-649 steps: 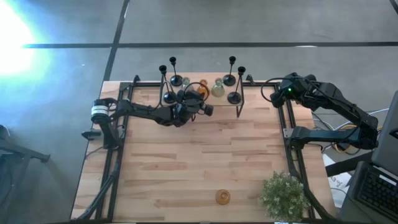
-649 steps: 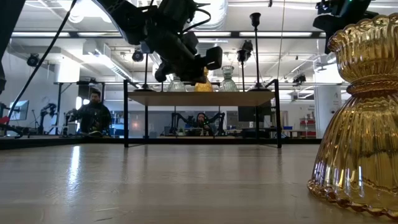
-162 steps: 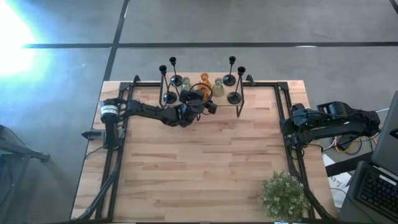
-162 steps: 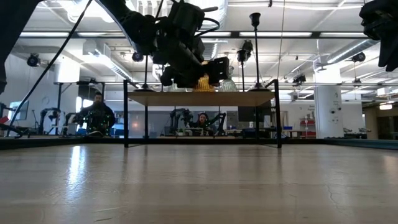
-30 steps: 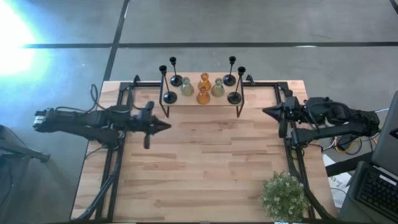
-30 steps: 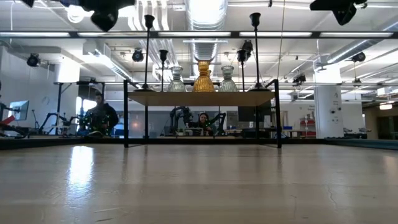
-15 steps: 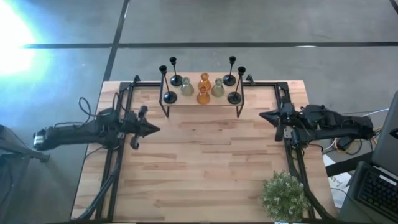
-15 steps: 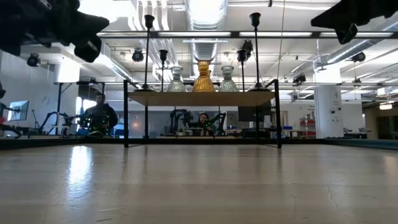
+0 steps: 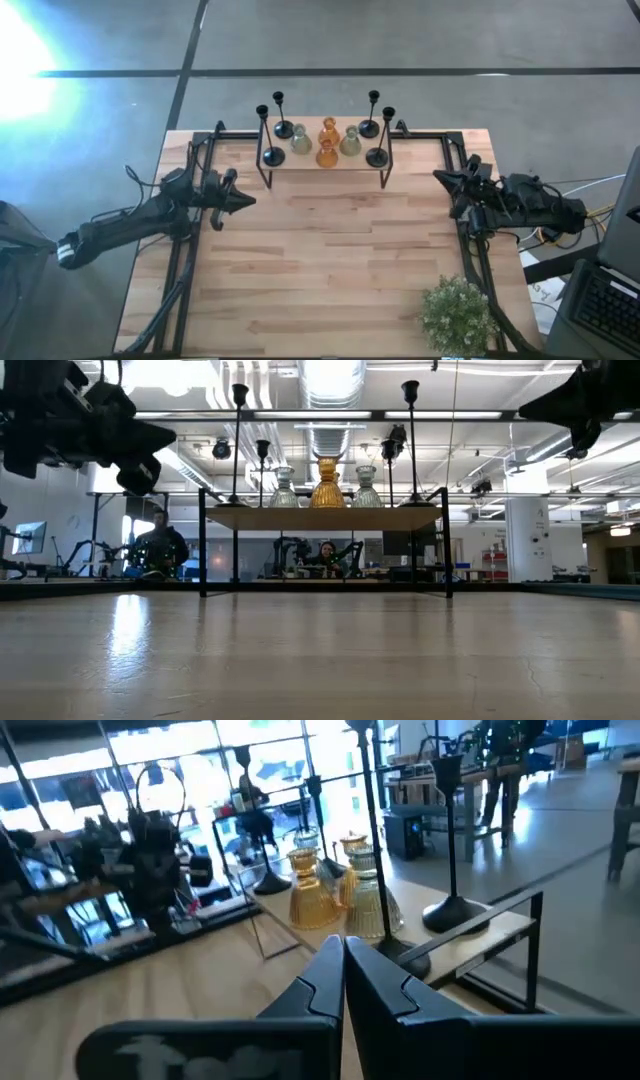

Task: Pick & Place candle stick holders
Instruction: Return to Home Position

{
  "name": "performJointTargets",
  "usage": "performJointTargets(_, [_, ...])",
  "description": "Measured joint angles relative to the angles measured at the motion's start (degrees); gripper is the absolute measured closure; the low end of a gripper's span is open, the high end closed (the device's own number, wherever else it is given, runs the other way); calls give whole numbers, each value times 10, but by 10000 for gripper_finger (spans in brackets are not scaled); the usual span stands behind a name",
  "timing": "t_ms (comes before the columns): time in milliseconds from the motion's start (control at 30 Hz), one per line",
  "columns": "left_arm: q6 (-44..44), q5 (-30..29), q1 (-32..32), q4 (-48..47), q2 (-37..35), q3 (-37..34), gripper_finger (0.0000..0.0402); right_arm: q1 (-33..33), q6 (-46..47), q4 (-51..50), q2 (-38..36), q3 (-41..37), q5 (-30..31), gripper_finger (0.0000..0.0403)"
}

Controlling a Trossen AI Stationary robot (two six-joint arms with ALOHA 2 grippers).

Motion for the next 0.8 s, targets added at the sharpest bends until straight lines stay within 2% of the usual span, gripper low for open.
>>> performJointTargets(267, [-27, -14, 0, -1, 0, -26, 386, 0, -75, -27, 42, -2, -3, 394])
performJointTargets(400, [14, -15, 0, -2, 2, -42, 386, 0, -56, 4, 62, -17, -15, 394])
performJointTargets(600, [192, -16, 0, 34, 3, -50, 385, 0, -92, 146, 69, -97, -135, 394])
performJointTargets(700, [211, -11, 0, 63, 3, -50, 386, 0, -102, 217, 61, -146, -193, 394])
performJointTargets(800, [210, 25, 0, 92, 3, -50, 383, 0, -107, 266, 50, -188, -230, 394])
